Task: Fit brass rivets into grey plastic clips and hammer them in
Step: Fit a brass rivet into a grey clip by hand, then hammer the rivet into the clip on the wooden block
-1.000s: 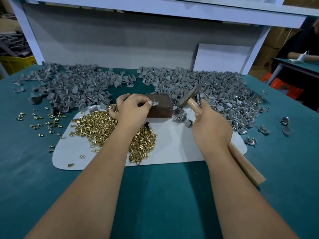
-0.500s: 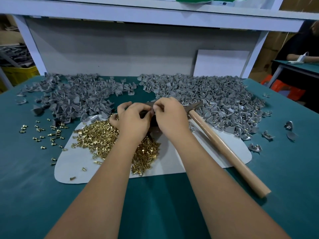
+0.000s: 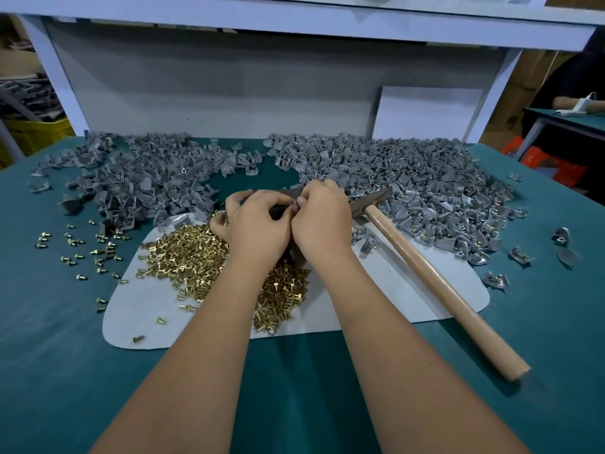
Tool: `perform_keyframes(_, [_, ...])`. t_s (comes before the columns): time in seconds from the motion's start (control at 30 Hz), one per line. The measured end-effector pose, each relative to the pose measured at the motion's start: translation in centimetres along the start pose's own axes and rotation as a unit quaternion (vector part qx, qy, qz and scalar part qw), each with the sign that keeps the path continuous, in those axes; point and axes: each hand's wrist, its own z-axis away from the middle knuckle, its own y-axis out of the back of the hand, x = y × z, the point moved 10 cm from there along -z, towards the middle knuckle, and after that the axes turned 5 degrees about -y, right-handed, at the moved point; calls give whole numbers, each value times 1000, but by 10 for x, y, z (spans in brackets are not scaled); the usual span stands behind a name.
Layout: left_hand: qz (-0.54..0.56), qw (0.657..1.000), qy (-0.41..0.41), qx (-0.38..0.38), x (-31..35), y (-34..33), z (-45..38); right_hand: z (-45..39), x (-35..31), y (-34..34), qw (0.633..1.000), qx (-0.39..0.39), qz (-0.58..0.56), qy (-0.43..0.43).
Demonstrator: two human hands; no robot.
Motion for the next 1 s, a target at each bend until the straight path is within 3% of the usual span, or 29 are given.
perform_keyframes(0.37, [-25, 999, 23, 14, -2, 3, 3, 3, 0, 1, 1000, 18, -4, -6])
perform_keyframes(0.63, [-52, 998, 28, 21, -2, 3, 4, 5, 7, 13, 996, -14, -85, 8])
perform_keyframes(0.73, [-44, 998, 36, 8, -5, -1, 4, 8, 24, 51, 997, 70, 5, -18])
perform_keyframes(0.83, [-42, 998, 37, -5, -6, -3, 4, 14, 50, 86, 964, 121, 229, -49])
perform_keyframes(0.9, [-47, 998, 35, -8, -6, -4, 4, 18, 77, 90, 943, 60, 311, -106])
perform_keyframes(1.0, [-52, 998, 30, -7, -5, -4, 5, 28, 105, 76, 942, -40, 299, -150])
